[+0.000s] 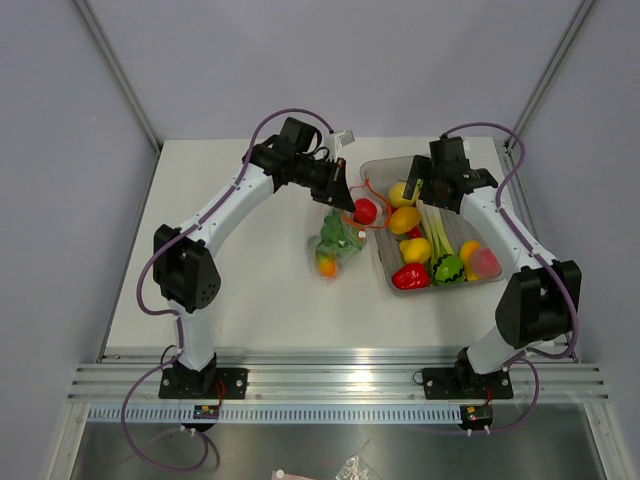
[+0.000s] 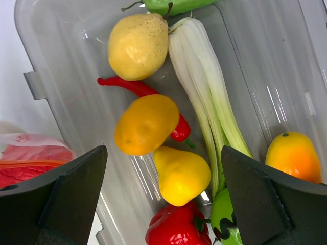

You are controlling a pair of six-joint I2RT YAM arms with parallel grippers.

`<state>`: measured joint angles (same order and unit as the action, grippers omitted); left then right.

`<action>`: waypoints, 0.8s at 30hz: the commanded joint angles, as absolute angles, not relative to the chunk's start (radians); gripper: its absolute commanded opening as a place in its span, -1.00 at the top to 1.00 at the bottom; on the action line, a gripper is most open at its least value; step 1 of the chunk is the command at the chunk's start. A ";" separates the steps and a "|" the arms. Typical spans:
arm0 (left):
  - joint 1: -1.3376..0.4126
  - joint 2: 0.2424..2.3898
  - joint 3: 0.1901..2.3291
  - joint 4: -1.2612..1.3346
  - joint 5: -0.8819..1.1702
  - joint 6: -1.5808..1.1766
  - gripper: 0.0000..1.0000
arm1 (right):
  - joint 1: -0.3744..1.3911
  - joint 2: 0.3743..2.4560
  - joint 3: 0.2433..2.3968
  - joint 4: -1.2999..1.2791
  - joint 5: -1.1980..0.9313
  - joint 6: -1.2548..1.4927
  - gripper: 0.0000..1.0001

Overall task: Place the food in the zip-top bag and seal the zipper
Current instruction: Place the fake fruit in the bin.

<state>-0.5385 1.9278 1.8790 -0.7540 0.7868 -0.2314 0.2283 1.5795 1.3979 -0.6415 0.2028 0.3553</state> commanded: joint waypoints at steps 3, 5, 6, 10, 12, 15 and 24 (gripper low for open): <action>-0.540 1.913 1.930 -0.739 0.808 -0.203 1.00 | 0.232 1.536 1.379 -0.605 0.209 0.374 -0.94; -0.540 1.910 1.931 -0.739 0.810 -0.199 1.00 | 0.232 1.513 1.362 -0.546 0.114 0.356 -0.83; -0.540 1.910 1.931 -0.739 0.810 -0.199 1.00 | 0.233 1.491 1.352 -0.528 0.077 0.330 -0.80; -0.540 1.908 1.934 -0.749 0.810 -0.189 1.00 | 0.265 1.456 1.339 -0.489 -0.005 0.243 -0.65; -0.540 1.910 1.933 -0.750 0.810 -0.187 1.00 | 0.288 1.457 1.347 -0.492 -0.032 0.178 -0.62; -0.540 1.910 1.934 -0.749 0.807 -0.189 1.00 | 0.343 1.483 1.370 -0.514 -0.046 0.103 -0.56; -0.540 1.910 1.936 -0.753 0.819 -0.184 1.00 | 0.379 1.618 1.480 -0.534 -0.109 0.022 -0.42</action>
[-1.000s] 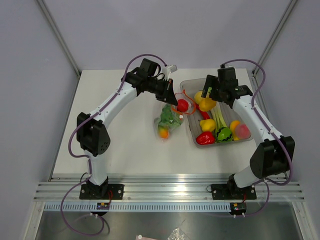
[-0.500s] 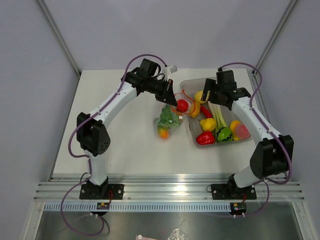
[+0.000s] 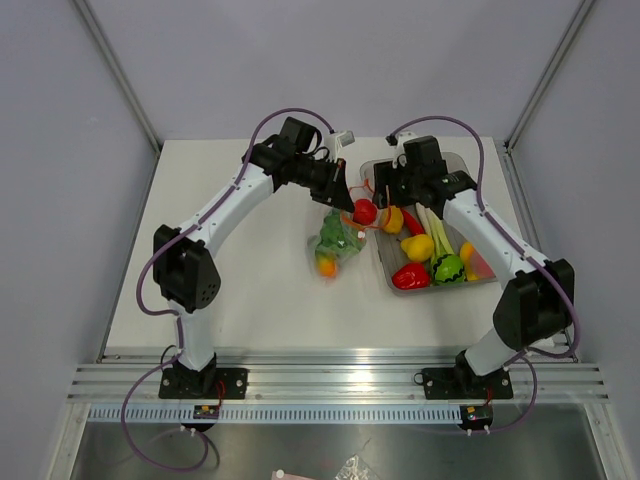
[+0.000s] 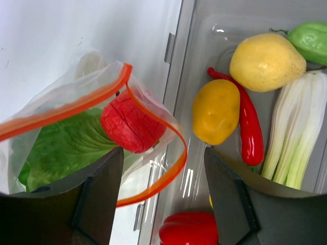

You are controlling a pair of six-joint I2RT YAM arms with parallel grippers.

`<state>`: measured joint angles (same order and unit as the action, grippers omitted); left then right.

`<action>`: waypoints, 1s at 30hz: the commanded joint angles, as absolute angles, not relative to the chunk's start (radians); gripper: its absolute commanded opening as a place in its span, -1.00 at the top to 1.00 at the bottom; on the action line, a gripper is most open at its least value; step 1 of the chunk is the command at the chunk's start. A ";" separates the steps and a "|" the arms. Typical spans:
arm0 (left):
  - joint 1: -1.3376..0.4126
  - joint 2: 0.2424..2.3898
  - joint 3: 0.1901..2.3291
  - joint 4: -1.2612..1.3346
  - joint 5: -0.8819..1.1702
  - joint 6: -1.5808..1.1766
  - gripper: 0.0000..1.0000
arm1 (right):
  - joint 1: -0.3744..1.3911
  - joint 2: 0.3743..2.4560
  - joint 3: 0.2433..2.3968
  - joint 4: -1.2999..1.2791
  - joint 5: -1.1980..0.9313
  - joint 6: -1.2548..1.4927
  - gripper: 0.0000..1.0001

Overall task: Place the food in the zip-top bag and seal the zipper
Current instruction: Place the fake fruit in the bin, then adjust the zipper food storage bag at the center of the board.

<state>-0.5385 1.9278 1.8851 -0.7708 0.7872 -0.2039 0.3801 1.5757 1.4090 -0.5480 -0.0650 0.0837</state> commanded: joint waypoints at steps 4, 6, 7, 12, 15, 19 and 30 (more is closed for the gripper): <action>-0.540 1.910 1.939 -0.762 0.819 -0.181 1.00 | 0.379 1.727 1.577 -0.581 -0.185 -0.027 -0.45; -0.540 1.911 1.940 -0.767 0.819 -0.178 1.00 | 0.379 1.793 1.638 -0.620 -0.210 -0.040 -0.37; -0.540 1.910 1.940 -0.770 0.818 -0.176 1.00 | 0.380 1.808 1.646 -0.618 -0.216 -0.046 -0.31; -0.532 1.913 1.951 -0.795 0.802 -0.152 1.00 | 0.379 1.821 1.655 -0.575 -0.213 -0.009 1.00; -0.503 1.914 1.974 -0.819 0.779 -0.134 1.00 | 0.379 1.776 1.618 -0.517 -0.241 0.073 1.00; -0.462 1.936 2.051 -0.886 0.695 -0.094 1.00 | 0.380 1.720 1.530 -0.427 -0.258 0.237 1.00; -0.439 2.000 2.252 -1.025 0.635 -0.043 -0.61 | 0.468 1.568 1.151 -0.061 -0.031 0.759 1.00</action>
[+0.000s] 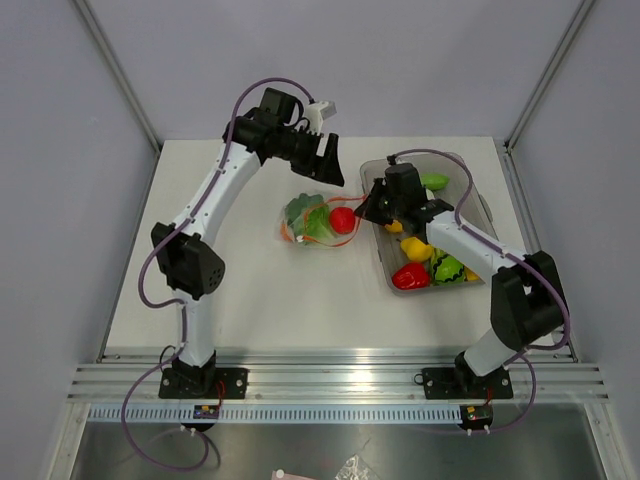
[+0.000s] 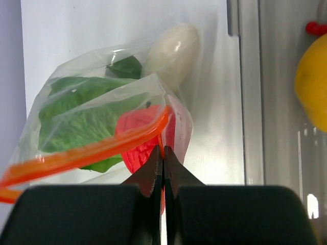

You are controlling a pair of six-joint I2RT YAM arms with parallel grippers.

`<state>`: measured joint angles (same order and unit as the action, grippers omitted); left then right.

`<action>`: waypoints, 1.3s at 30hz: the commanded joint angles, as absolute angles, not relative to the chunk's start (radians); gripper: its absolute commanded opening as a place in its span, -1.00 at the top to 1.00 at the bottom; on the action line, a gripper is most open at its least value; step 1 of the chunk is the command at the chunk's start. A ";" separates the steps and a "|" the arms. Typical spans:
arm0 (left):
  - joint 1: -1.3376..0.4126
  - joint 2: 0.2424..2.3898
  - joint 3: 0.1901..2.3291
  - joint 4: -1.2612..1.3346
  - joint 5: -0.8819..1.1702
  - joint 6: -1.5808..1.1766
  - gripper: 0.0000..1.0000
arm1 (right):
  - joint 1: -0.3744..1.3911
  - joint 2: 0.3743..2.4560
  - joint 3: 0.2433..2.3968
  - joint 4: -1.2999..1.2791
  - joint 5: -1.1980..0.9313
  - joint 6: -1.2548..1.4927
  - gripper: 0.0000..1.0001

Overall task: Place the food in the zip-top bag and seal the zipper
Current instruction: Adjust the zipper food storage bag at the center of the board.

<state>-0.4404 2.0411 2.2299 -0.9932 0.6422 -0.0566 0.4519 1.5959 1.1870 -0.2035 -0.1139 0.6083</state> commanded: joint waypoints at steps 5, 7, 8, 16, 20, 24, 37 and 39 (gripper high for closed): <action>-0.419 1.709 1.892 -0.830 0.585 -0.240 -0.46 | 0.465 1.551 1.057 -0.022 -0.006 0.819 1.00; -0.416 1.585 1.716 -0.700 0.487 -0.369 -0.10 | 0.466 1.529 1.020 -0.012 -0.006 0.834 1.00; -0.416 1.463 1.635 -0.662 0.438 -0.417 -0.02 | 0.468 1.513 1.011 -0.011 0.020 0.844 1.00; -0.399 1.029 0.861 -0.241 0.253 -1.015 0.09 | 0.468 1.493 0.985 0.017 0.037 0.857 1.00; -0.373 1.023 0.755 -0.125 0.281 -1.196 0.24 | 0.468 1.483 0.974 0.012 0.049 0.856 1.00; -0.371 1.113 0.693 0.029 0.346 -1.344 -0.06 | 0.468 1.473 0.968 0.005 0.057 0.856 1.00; -0.390 1.249 0.633 0.318 0.399 -1.520 0.10 | 0.474 1.494 0.986 0.005 0.052 0.853 1.00; -0.393 1.276 0.637 0.333 0.408 -1.523 0.10 | 0.474 1.494 0.991 0.006 0.055 0.853 1.00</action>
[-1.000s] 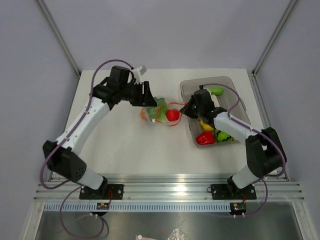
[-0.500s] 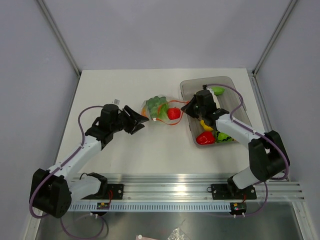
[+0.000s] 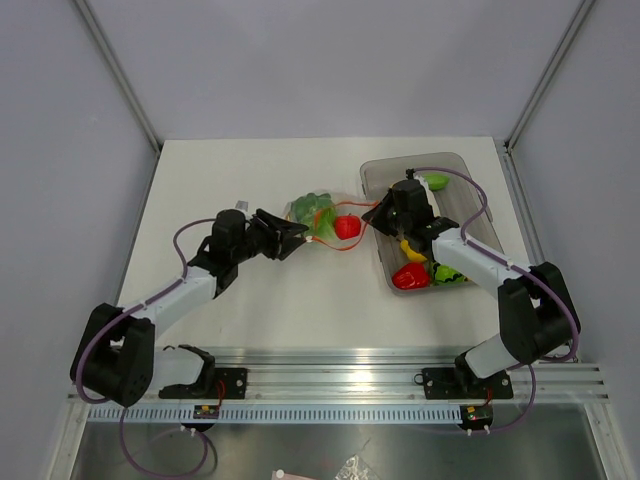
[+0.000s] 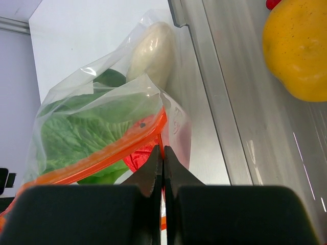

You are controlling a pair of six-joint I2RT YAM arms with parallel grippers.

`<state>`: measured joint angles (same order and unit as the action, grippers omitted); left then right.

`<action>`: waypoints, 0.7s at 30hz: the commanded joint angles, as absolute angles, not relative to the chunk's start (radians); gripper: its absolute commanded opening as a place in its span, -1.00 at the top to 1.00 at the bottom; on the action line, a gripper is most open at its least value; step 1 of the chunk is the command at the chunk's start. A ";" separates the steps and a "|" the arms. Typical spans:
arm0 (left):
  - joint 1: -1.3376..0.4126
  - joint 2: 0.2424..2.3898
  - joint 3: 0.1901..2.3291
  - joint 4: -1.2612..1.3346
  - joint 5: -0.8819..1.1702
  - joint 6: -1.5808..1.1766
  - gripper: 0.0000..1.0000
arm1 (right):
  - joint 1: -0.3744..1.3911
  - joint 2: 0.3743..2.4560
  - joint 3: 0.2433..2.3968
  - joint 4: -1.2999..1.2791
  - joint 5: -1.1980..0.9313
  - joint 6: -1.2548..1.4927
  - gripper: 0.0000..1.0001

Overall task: Place the food in the zip-top bag and seal the zipper
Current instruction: Adjust the zipper food storage bag at the center of the board.

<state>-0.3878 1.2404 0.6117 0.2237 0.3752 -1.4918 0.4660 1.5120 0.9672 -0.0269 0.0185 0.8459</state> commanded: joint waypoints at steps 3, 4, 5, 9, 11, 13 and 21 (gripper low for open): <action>-0.399 1.293 0.629 0.342 0.408 -1.523 0.10 | 0.476 1.496 0.996 0.005 0.060 0.848 1.00; -0.399 1.296 0.623 0.347 0.408 -1.523 0.10 | 0.474 1.496 0.997 0.006 0.060 0.847 1.00; -0.399 1.299 0.620 0.348 0.413 -1.525 0.10 | 0.476 1.496 0.997 0.006 0.063 0.847 1.00; -0.400 1.296 0.611 0.350 0.413 -1.523 0.10 | 0.474 1.496 1.003 -0.029 0.064 0.845 1.00; -0.405 1.299 0.612 0.344 0.422 -1.523 0.09 | 0.474 1.497 1.005 -0.031 0.069 0.844 1.00; -0.410 1.293 0.609 0.342 0.442 -1.523 -0.13 | 0.474 1.500 1.006 -0.035 0.071 0.844 1.00; -0.417 1.226 0.568 0.252 0.433 -1.505 -0.11 | 0.476 1.506 1.028 -0.052 0.081 0.838 1.00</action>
